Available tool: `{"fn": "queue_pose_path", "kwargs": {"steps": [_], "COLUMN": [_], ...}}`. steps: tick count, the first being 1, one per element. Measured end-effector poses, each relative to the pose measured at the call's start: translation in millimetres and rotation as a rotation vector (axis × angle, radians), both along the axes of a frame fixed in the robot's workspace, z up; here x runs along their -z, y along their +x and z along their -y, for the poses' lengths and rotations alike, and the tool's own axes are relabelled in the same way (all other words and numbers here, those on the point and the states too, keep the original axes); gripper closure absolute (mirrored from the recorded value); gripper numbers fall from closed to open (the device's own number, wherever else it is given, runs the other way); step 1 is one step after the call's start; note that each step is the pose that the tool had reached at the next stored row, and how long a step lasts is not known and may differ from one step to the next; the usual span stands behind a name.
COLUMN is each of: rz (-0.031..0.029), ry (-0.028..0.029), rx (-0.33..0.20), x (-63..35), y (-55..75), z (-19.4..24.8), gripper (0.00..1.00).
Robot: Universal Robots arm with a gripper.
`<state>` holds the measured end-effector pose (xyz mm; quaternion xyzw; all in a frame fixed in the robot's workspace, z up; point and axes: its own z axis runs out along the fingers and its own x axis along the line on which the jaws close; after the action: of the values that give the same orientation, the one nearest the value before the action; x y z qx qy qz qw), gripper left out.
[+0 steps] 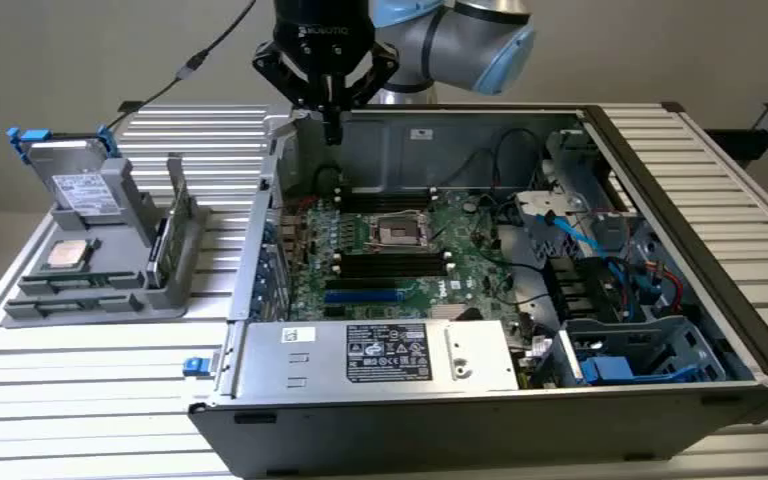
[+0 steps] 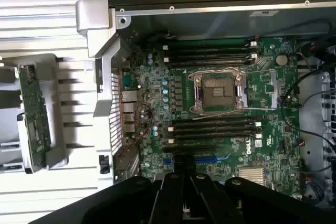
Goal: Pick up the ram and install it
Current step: 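Reach for the ram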
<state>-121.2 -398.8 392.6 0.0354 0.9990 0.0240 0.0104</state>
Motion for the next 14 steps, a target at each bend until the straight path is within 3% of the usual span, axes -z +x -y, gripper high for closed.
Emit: {"fn": "queue_pose_path", "kwargs": {"steps": [11,14], "rz": [0.0,-0.0048], "ry": [0.0,-0.0001], "rx": [0.0,0.0], "x": [0.0,0.4], "y": [-0.2,-10.4], "z": [0.0,-0.1], "gripper": [0.9,0.9]}}
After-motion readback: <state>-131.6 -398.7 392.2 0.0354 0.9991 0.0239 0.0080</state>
